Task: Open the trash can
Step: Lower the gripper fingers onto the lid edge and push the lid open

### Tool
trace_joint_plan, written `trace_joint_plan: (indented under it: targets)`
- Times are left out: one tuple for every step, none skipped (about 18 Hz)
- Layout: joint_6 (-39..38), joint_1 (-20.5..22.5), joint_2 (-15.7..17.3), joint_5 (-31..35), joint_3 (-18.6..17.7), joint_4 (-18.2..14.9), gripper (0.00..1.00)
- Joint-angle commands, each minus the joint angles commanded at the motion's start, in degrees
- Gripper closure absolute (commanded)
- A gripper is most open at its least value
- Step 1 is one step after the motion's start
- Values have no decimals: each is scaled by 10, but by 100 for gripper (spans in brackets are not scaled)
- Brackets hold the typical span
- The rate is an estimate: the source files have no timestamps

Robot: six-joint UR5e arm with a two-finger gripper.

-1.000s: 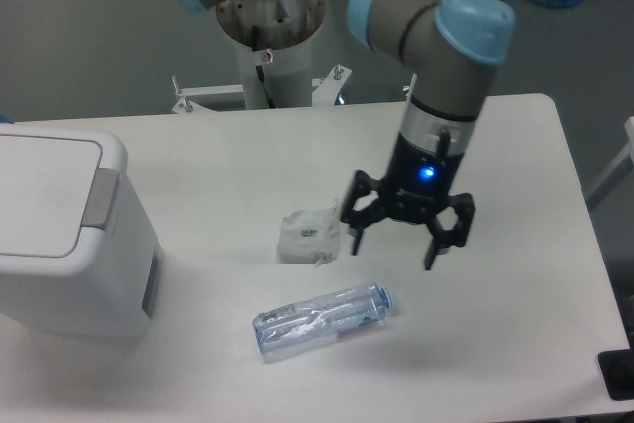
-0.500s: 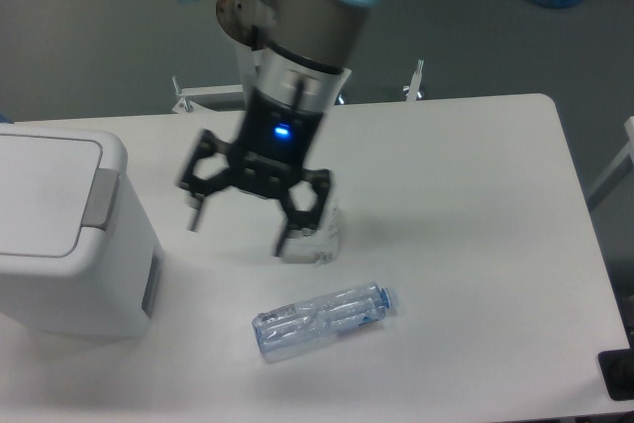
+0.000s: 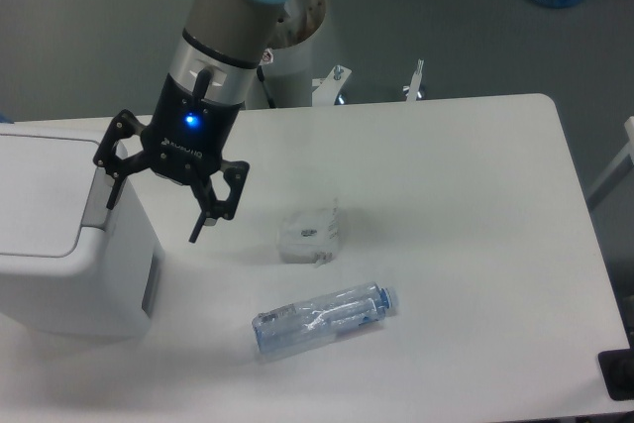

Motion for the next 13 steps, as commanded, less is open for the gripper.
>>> trace_joint_plan:
  targets:
    - [0,-4,0,1,-4,1,0]
    - [0,-5,-1,1,-10,1,0]
    - [0,-5,-2,2,-13,1,0]
    - [0,-5,-2,2,-16,1,0]
    - [0,-7,-2,2,-18,1,0]
    - [2,-9,-2,2,-19,1,0]
    - [3,-9,-3,2,-19,1,0]
    - [3,-9,-3,2,-19,1,0]
    - [3,-10,-3,2,-20,1,0]
    - [3,-10,-4,2,-21,1,0]
    - [3,-10,-5,2,-21,1,0]
    - [3,-10,-6,2,-21,1,0]
    - [3,-11,-7,2,-21,1,0]
